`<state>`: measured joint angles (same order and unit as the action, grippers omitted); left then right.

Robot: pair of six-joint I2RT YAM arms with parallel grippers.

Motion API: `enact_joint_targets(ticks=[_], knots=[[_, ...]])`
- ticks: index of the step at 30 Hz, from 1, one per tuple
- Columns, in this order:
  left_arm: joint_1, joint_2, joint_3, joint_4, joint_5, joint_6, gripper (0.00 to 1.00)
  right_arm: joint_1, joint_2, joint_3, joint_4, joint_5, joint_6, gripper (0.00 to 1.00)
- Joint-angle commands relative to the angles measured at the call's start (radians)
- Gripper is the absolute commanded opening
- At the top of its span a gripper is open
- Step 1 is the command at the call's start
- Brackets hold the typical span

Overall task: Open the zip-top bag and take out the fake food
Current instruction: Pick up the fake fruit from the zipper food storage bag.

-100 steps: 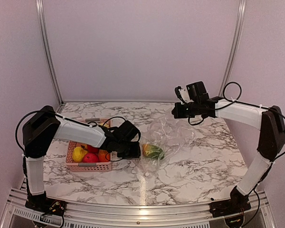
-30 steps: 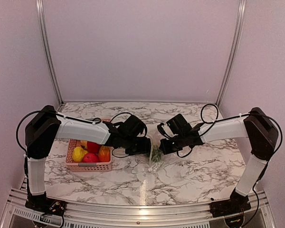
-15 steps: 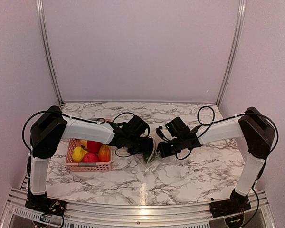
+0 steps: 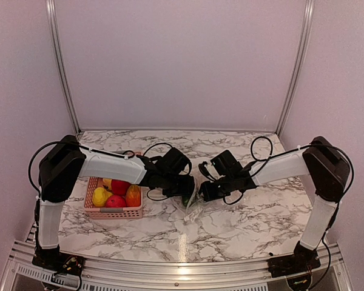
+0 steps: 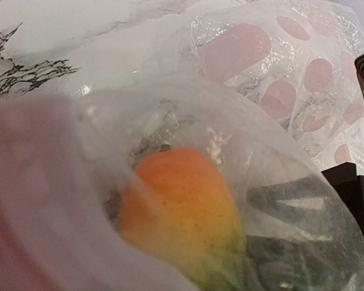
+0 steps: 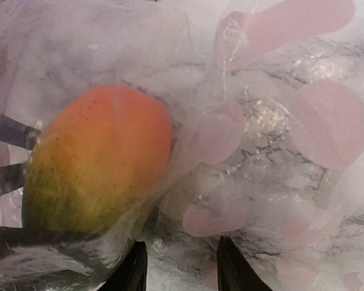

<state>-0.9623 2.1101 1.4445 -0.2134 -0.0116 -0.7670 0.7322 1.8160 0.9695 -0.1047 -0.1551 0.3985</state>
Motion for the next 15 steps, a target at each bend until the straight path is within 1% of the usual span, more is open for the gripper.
enact_joint_targets(ticks=[1, 4, 15], knots=[[-0.003, 0.004, -0.005, -0.039, -0.019, 0.018, 0.54, 0.013, 0.019, -0.008, 0.019, 0.011, 0.026, 0.37], [-0.003, -0.027, -0.009, -0.041, -0.025, 0.026, 0.53, 0.012, 0.023, -0.009, 0.013, 0.023, 0.031, 0.35], [0.000, -0.122, -0.063, -0.050, -0.036, 0.031, 0.53, -0.001, 0.025, -0.013, 0.009, 0.037, 0.045, 0.34]])
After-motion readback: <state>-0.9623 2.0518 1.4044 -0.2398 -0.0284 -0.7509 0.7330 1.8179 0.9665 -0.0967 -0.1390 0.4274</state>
